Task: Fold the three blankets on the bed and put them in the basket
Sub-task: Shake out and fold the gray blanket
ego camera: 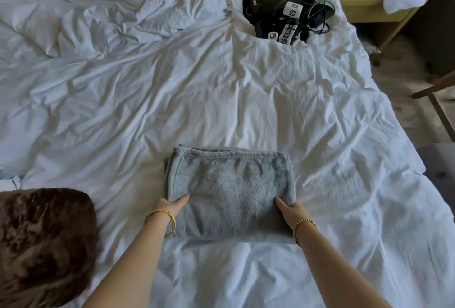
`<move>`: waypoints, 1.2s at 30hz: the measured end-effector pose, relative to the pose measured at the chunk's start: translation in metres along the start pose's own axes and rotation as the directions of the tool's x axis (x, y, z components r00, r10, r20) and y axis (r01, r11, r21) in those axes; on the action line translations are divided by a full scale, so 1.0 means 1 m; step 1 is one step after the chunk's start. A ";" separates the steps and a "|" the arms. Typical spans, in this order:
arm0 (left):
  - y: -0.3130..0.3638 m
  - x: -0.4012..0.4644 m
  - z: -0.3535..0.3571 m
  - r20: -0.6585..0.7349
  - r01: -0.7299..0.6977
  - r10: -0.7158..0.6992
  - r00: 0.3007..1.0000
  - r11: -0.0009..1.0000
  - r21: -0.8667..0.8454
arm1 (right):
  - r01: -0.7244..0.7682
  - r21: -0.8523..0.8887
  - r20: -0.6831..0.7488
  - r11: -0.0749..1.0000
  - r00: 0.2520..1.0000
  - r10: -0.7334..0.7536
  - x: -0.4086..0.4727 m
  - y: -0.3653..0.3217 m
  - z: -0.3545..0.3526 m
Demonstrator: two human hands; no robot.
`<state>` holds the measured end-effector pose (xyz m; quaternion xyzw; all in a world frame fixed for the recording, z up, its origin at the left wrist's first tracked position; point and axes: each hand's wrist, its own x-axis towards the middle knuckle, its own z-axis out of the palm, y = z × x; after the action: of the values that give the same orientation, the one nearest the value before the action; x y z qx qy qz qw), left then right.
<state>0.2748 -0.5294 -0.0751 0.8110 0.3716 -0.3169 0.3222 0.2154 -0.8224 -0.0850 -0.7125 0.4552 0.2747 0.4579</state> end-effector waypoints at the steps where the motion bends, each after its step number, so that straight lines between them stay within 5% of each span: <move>1: -0.002 -0.001 -0.003 0.033 0.002 -0.003 0.999 1.000 0.020 | -0.003 0.020 -0.004 1.000 1.000 0.003 -0.003 0.002 0.000; 4: -0.008 -0.011 -0.013 0.091 -0.015 0.015 0.996 1.000 -0.001 | 0.010 0.121 -0.063 0.993 0.998 -0.002 -0.013 0.010 -0.005; 7: -0.020 -0.036 -0.016 0.107 -0.012 0.002 0.994 0.995 0.095 | 0.022 0.029 -0.179 0.999 0.984 -0.016 -0.032 0.023 -0.007; 9: -0.034 -0.051 -0.006 -0.131 -0.052 0.098 0.987 0.947 0.317 | 0.035 -0.145 -0.342 0.989 0.936 -0.083 -0.045 0.034 -0.002; 11: -0.043 -0.066 0.013 -0.323 -0.246 0.446 0.835 0.827 0.506 | 0.146 -0.320 -0.447 0.936 0.848 -0.285 -0.058 0.041 0.011; 12: -0.043 -0.072 0.024 -0.332 -0.412 0.647 0.686 0.722 0.556 | 0.250 -0.421 -0.427 0.872 0.794 -0.434 -0.064 0.041 0.021; 14: -0.037 -0.079 0.050 -0.210 -0.646 0.901 0.380 0.420 0.637 | 0.467 -0.591 -0.271 0.658 0.653 -0.707 -0.070 0.036 0.045; 15: -0.032 -0.078 0.065 -0.102 -0.696 0.949 0.300 0.290 0.656 | 0.551 -0.627 -0.181 0.551 0.585 -0.791 -0.069 0.030 0.057; 17: -0.018 -0.071 0.089 0.095 -0.726 0.921 0.377 0.230 0.649 | 0.652 -0.653 -0.022 0.386 0.493 -0.870 -0.060 0.016 0.077; 20: -0.004 -0.027 0.107 0.080 -0.607 0.820 0.567 0.350 0.714 | 0.664 -0.707 0.126 0.244 0.458 -0.880 -0.023 0.001 0.092; 24: -0.005 0.027 0.099 -0.024 -0.538 0.847 0.531 0.358 0.763 | 0.566 -0.801 0.140 0.195 0.494 -0.858 0.026 -0.006 0.091; 31: -0.019 0.040 0.095 -0.257 -0.474 0.827 0.500 0.510 0.717 | 0.400 -0.811 -0.154 0.426 0.556 -0.817 0.051 0.025 0.072; 36: -0.048 0.033 0.070 -0.397 -0.308 0.587 0.706 0.758 0.574 | 0.342 -0.766 -0.207 0.544 0.670 -0.713 0.045 0.052 0.054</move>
<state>0.2339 -0.5446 -0.1550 0.9858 0.1451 -0.0557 0.0641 0.1897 -0.8000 -0.1650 -0.9770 0.1776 0.0671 0.0973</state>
